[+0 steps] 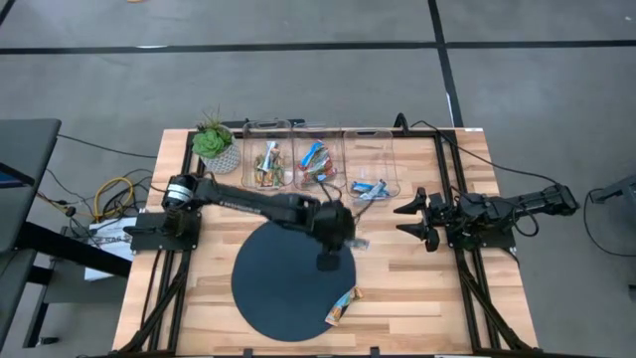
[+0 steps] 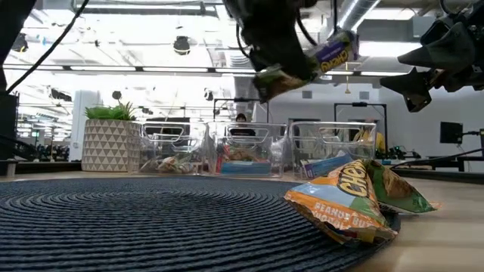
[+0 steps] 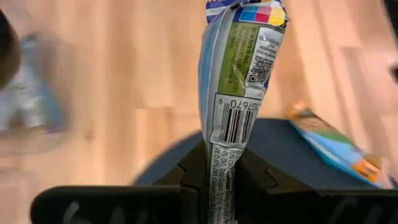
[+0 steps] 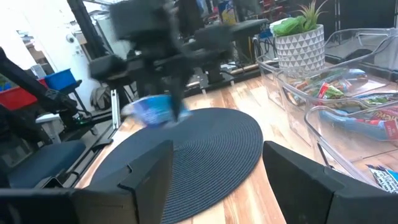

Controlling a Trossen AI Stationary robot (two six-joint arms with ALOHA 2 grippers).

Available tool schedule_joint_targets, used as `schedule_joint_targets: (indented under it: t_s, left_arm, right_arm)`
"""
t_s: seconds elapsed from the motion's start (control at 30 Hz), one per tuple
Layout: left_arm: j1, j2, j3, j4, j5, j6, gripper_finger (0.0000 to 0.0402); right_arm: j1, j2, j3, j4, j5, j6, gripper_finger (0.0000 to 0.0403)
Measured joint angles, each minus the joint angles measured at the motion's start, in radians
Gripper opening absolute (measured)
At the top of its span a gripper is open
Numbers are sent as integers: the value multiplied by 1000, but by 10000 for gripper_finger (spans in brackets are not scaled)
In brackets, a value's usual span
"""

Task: Pick and place Granola Bars by type
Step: Put the blue granola bar into the right transparent bin

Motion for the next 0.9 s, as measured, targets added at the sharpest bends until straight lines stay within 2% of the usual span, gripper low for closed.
schedule_joint_targets:
  t_s: [0.3, 0.53, 0.67, 0.9]
  left_arm:
    - [191, -6, 45, 119, 2, 4, 41]
    - [332, 6, 55, 314, 0, -17, 41]
    - [374, 26, 60, 380, -2, -29, 41]
    - [404, 109, 168, 334, 32, 7, 41]
  right_arm:
    - [0, 0, 0, 0, 0, 0, 244]
    - [0, 0, 0, 0, 0, 0, 244]
    - [0, 0, 0, 0, 0, 0, 244]
    - [0, 1, 0, -1, 1, 0, 244]
